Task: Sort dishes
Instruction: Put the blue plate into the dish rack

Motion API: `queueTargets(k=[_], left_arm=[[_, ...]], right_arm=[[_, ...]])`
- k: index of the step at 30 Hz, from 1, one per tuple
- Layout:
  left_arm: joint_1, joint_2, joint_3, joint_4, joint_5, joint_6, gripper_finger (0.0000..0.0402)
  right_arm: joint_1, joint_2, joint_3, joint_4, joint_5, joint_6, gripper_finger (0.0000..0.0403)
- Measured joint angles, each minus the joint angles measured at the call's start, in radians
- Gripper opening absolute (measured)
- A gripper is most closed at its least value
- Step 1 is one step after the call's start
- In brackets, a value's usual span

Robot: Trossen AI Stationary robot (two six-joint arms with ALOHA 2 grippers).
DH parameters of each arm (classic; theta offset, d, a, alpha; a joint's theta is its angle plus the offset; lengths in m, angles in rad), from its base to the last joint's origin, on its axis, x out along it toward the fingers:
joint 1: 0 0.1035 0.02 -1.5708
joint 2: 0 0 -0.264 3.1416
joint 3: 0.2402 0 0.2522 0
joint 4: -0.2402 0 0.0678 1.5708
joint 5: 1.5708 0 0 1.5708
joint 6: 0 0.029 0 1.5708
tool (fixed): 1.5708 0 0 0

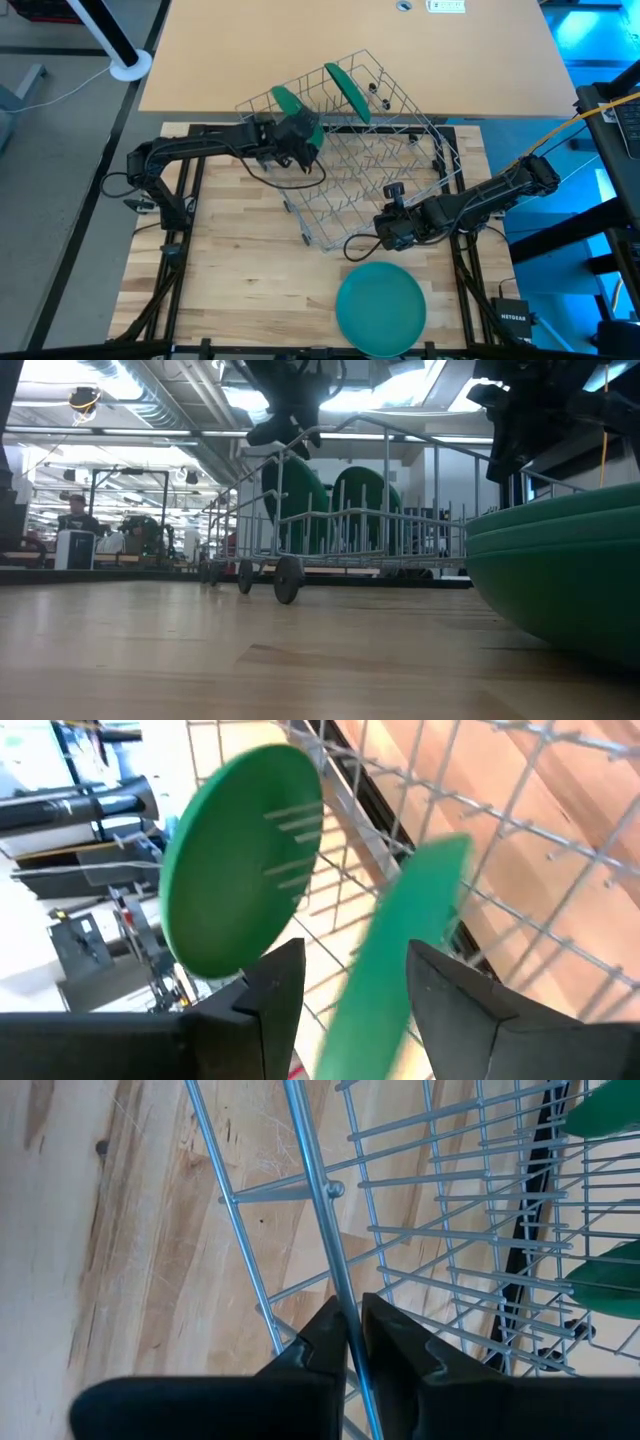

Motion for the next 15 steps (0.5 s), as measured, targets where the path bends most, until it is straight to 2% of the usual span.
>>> queueTargets(k=[8,15], left_arm=[[-0.054,-0.001,0.0,-0.055,-0.114,-0.055,0.016],[-0.152,-0.001,0.0,-0.053,-0.216,-0.147,0.0159]], right_arm=[[0.0,0.0,0.0,0.0,0.0,0.0,0.0035],[0.0,0.001,0.007,-0.005,0.005,0.0,0.0035]])
